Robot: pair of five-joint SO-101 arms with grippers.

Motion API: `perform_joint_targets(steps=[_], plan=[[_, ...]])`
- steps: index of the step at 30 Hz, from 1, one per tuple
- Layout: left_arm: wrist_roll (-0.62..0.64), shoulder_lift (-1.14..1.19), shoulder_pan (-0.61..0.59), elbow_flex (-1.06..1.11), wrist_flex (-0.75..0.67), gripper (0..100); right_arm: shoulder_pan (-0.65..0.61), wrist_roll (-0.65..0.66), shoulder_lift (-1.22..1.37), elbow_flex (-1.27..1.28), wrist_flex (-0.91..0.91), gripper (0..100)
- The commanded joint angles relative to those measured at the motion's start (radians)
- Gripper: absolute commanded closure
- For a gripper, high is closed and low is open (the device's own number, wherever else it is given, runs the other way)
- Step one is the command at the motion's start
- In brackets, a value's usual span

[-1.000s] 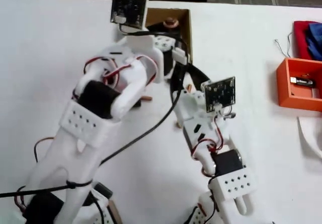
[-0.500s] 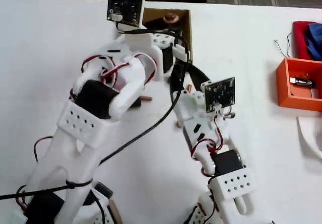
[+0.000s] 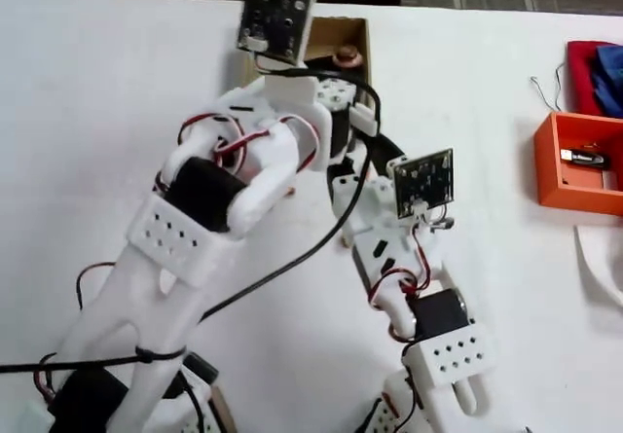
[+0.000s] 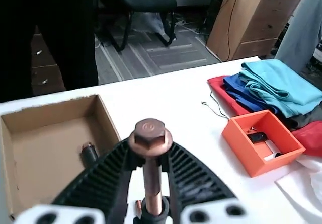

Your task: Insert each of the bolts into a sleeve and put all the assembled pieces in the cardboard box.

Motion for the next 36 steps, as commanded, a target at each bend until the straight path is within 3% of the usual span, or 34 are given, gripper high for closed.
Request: perform_joint_targets(steps=[1, 13, 36], plan=[[-0.068, -0.005, 0.009, -0.004, -0.018, 97, -0.002, -0.003, -0.024, -0.021, -0.004, 97.7], [-0.08, -0.014, 0.009, 0.127, -0.02, 97, 0.001, -0.003, -0.031, -0.025, -0.001, 97.7], [-0.081, -0.015, 0.009, 0.127, 0.084, 96, -0.002, -0.003, -0.031, -0.026, -0.001, 97.7]])
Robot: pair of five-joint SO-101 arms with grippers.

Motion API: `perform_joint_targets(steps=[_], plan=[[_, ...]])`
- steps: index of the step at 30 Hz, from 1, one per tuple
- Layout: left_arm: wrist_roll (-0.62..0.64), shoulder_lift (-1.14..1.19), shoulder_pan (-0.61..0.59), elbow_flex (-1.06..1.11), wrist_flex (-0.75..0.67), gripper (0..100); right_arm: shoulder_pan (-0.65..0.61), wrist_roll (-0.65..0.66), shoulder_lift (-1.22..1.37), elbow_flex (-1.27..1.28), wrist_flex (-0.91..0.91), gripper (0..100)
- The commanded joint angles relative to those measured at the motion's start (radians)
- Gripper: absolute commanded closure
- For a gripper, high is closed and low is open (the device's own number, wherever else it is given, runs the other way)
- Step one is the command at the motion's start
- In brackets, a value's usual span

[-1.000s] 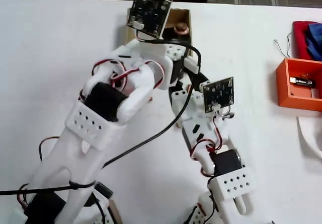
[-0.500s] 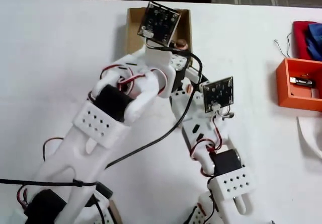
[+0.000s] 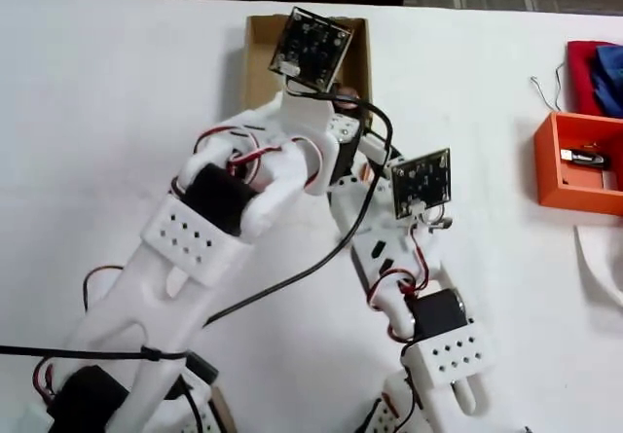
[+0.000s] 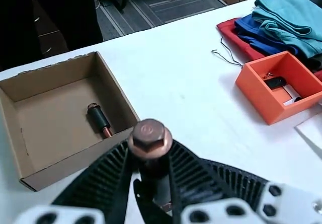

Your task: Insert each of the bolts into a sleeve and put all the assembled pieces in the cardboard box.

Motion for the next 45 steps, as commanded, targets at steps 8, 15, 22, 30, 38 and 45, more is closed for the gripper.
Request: perform_joint_targets(steps=[8, 15, 22, 30, 38, 45], plan=[[-0.012, -0.015, -0.008, -0.004, 0.055, 87, -0.001, -0.002, -0.033, -0.028, -0.004, 97.7], [-0.012, -0.04, -0.008, -0.008, 0.057, 87, -0.001, -0.002, -0.033, -0.028, -0.004, 97.7], [-0.014, -0.129, -0.003, -0.002, 0.146, 87, -0.001, -0.002, -0.033, -0.028, -0.005, 97.7], [-0.015, -0.181, -0.005, -0.013, 0.213, 87, 0.002, -0.002, -0.033, -0.028, -0.005, 97.7], [-0.307, -0.331, -0.048, -0.209, 0.219, 87, 0.025, -0.002, -0.025, -0.035, 0.03, 97.7], [-0.387, -0.451, -0.448, -0.159, 0.301, 87, 0.09, -0.002, 0.044, -0.338, 0.231, 97.8]])
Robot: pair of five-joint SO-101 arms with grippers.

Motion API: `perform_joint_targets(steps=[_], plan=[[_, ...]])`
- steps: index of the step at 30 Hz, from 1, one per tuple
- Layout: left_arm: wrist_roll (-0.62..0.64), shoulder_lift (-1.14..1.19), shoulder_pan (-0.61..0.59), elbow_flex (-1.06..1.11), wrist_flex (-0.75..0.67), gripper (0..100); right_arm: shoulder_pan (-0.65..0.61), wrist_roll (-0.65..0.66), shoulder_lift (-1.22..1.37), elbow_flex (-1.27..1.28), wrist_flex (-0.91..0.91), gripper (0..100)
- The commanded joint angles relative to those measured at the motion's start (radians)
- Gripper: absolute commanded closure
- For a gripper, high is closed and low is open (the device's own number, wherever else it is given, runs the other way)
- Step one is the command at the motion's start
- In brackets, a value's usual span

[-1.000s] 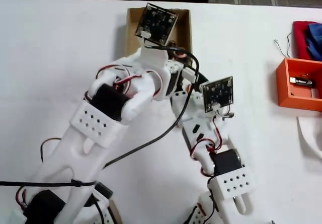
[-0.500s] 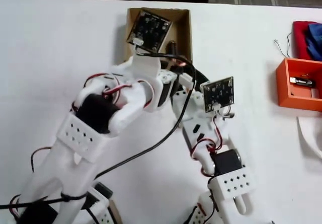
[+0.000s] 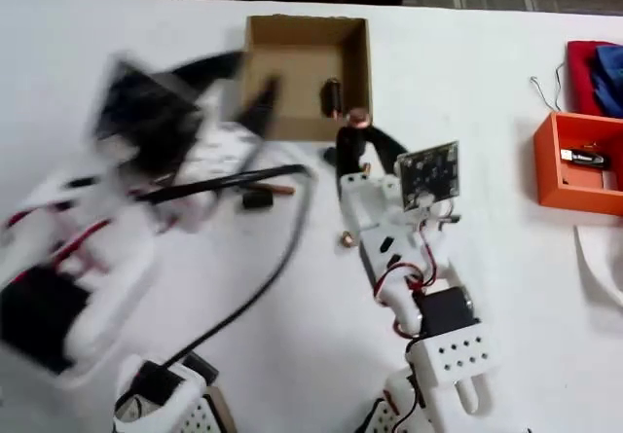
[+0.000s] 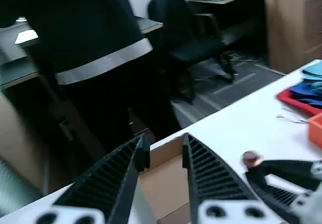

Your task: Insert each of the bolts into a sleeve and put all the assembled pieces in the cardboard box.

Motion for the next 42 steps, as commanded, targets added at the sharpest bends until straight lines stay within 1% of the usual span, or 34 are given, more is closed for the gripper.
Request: perform_joint_targets(steps=[1, 3, 5, 9, 12, 18, 21, 24, 27, 31, 39, 42], plan=[[-0.015, -0.038, -0.241, 0.094, 0.071, 87, 0.035, -0.003, 0.084, -0.311, 0.133, 97.8], [-0.014, -0.052, -0.353, 0.234, 0.086, 87, 0.035, -0.006, 0.214, -0.505, 0.229, 97.8], [-0.014, -0.061, -0.439, 0.386, 0.069, 87, 0.035, -0.009, 0.371, -0.712, 0.32, 97.8], [-0.017, -0.092, -0.542, 0.682, 0.0, 87, 0.028, -0.009, 0.707, -1.122, 0.483, 97.8], [-0.014, -0.124, -0.574, 0.892, -0.078, 87, 0.035, -0.011, 0.986, -1.39, 0.549, 97.8], [-0.015, -0.204, -0.617, 1.234, -0.327, 87, 0.031, -0.015, 1.531, -1.955, 0.682, 97.8], [-0.017, -0.238, -0.628, 1.366, -0.405, 87, 0.045, -0.097, 1.761, -2.251, 0.751, 97.8], [-0.018, -0.267, -0.638, 1.445, -0.43, 87, 0.058, -0.132, 1.951, -2.463, 0.788, 97.8], [-0.02, -0.285, -0.638, 1.495, -0.431, 87, 0.058, -0.13, 2.078, -2.536, 0.779, 97.8], [-0.02, -0.288, -0.641, 1.55, -0.465, 87, 0.056, -0.097, 2.166, -2.516, 0.685, 97.8], [-0.02, -0.288, -0.638, 1.558, -0.476, 87, 0.044, -0.087, 2.192, -2.42, 0.579, 97.8], [-0.02, -0.288, -0.638, 1.558, -0.476, 87, 0.042, -0.089, 2.204, -2.395, 0.573, 97.8]])
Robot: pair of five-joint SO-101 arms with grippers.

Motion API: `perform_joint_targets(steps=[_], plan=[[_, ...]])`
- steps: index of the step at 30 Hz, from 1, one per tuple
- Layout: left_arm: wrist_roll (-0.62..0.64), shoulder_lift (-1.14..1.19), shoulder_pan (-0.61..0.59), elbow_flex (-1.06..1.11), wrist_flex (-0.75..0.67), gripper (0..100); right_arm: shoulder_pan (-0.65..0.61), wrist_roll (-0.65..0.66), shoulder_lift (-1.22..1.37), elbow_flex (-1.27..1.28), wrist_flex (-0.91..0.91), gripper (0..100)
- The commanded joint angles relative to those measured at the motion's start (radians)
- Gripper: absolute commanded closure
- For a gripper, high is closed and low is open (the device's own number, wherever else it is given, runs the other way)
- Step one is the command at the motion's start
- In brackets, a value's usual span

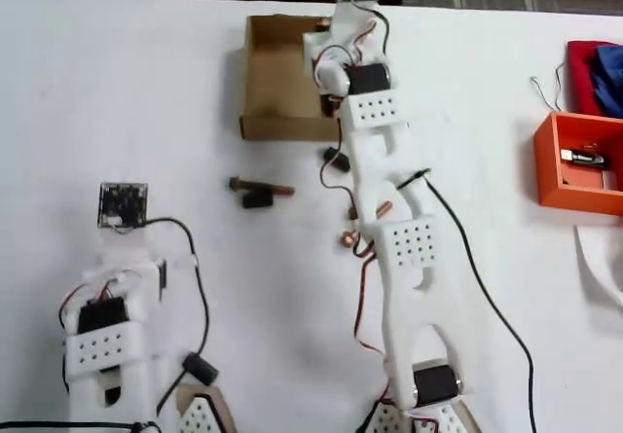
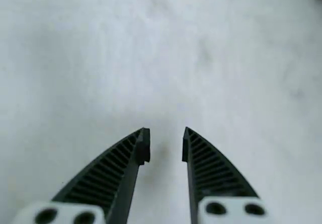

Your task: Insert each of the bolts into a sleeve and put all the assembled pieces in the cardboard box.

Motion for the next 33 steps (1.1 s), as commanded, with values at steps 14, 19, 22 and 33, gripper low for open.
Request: perform_joint_targets(steps=[14, 19, 22, 33], plan=[[-0.011, -0.012, -0.006, -0.004, -0.017, 87, -0.016, 0.003, 0.064, -0.003, -0.038, 97.8], [-0.011, -0.012, -0.006, -0.004, -0.018, 87, -0.024, 0.003, 0.064, -0.002, -0.013, 97.8], [-0.011, -0.012, -0.006, -0.004, -0.018, 87, -0.036, 0.003, 0.064, -0.002, -0.007, 97.8], [-0.011, -0.012, -0.006, -0.004, -0.018, 87, -0.051, 0.002, 0.065, 0.0, -0.007, 97.8]])
